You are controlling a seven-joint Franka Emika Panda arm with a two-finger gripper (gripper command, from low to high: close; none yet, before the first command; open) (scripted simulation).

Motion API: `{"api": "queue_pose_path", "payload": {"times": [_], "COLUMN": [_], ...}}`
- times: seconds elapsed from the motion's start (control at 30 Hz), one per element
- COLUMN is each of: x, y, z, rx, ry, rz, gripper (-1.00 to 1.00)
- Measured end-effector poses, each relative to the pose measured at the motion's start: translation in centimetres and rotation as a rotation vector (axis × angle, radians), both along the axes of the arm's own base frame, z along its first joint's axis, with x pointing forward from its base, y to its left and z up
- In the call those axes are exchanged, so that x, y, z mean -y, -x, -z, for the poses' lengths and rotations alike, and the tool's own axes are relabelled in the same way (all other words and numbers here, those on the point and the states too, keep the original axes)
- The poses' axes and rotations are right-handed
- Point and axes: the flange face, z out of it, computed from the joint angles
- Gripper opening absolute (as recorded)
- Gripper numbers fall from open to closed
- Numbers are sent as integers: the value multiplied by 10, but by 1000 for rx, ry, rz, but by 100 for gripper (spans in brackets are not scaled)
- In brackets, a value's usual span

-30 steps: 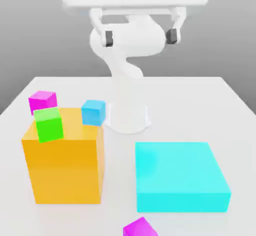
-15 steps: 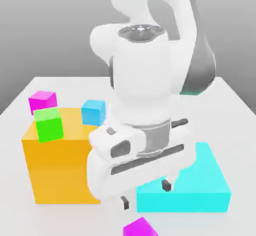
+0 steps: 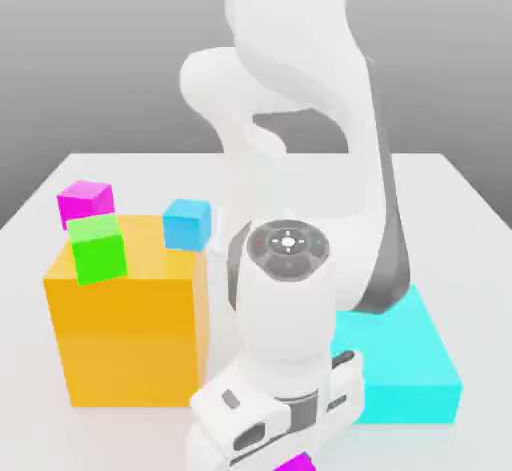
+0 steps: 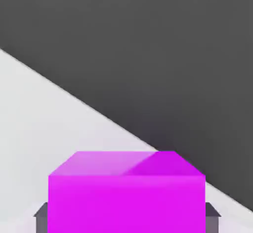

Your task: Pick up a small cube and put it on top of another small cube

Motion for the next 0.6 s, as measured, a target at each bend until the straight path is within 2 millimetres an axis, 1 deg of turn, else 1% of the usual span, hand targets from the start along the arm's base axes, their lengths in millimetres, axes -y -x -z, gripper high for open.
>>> {"api": "queue_pose_path", "payload": {"times": [0.07, 0.13, 0.2, 0.27, 0.37, 0.4, 0.5, 0.53, 0.6], "x": [0, 1, 7, 15, 30, 38, 58, 61, 81], "y": [1, 1, 4, 8, 18, 22, 36, 42, 55], "z": [-26, -35, -53, -76, -112, -124, -158, -169, -190], "rx": [0, 2, 13, 28, 59, 71, 113, 130, 141], "ry": [-1, 4, 10, 22, 53, 67, 118, 139, 164], "rz": [1, 42, 87, 135, 211, 243, 333, 358, 420], "gripper": [-100, -100, -100, -100, -100, -100, -100, -100, -100]}}
